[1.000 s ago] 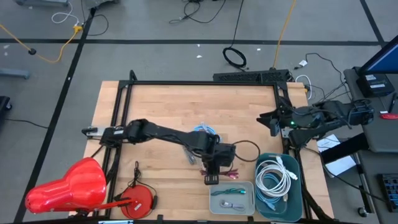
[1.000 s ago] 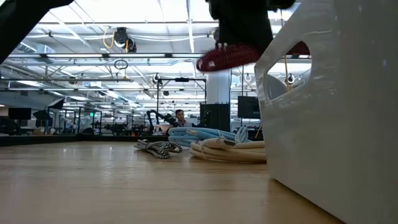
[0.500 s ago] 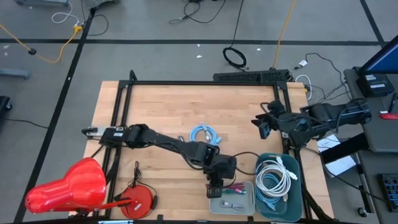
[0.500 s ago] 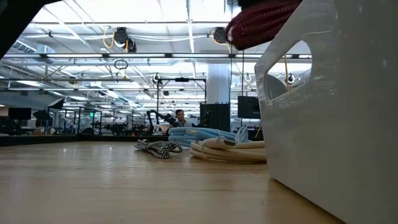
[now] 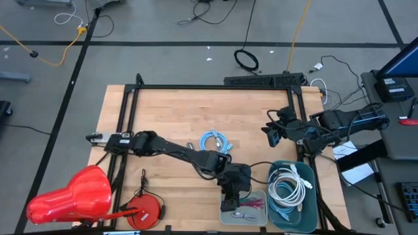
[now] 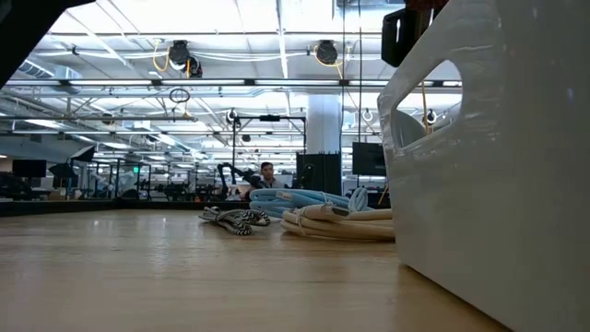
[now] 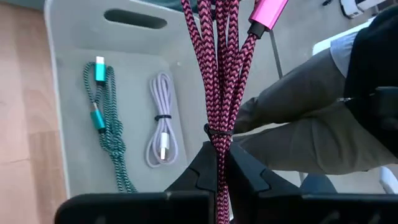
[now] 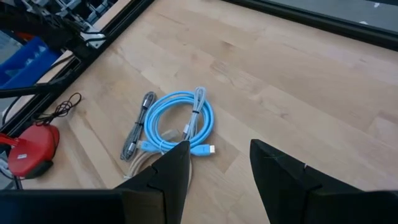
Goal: Pick & Place USB Port
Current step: Put the pink and black USB cable into the gray bin, then put the top light blue USB cable into the gray bin
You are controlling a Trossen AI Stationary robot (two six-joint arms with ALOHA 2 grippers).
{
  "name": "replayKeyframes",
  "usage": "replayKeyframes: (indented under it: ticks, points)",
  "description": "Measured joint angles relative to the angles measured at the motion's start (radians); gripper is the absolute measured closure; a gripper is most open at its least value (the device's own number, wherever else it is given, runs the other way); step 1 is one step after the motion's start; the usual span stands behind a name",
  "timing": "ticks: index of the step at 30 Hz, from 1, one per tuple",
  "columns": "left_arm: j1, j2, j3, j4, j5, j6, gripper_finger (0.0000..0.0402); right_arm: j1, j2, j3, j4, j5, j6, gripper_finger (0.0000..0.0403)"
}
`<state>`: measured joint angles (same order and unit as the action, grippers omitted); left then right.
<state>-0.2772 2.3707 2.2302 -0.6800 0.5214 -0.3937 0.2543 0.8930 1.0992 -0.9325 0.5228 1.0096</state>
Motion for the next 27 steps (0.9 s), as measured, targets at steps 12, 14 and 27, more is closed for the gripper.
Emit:
replayKeyframes:
  ticks: [12,14,27]
  points:
    - [0.002,0.0,-0.001,0.031,-0.029,0.015,0.0312,0.0,0.0,0.0,0.0,-0.002,0.019,0.0243]
    - [0.004,0.0,-0.001,0.026,-0.033,0.015,0.0311,0.0,0.0,0.0,0.0,-0.003,0.019,0.0243]
    - [0.044,-0.106,0.005,-0.151,-0.239,-0.032,0.031,0.003,0.0,0.0,-0.003,-0.113,-0.007,0.0243]
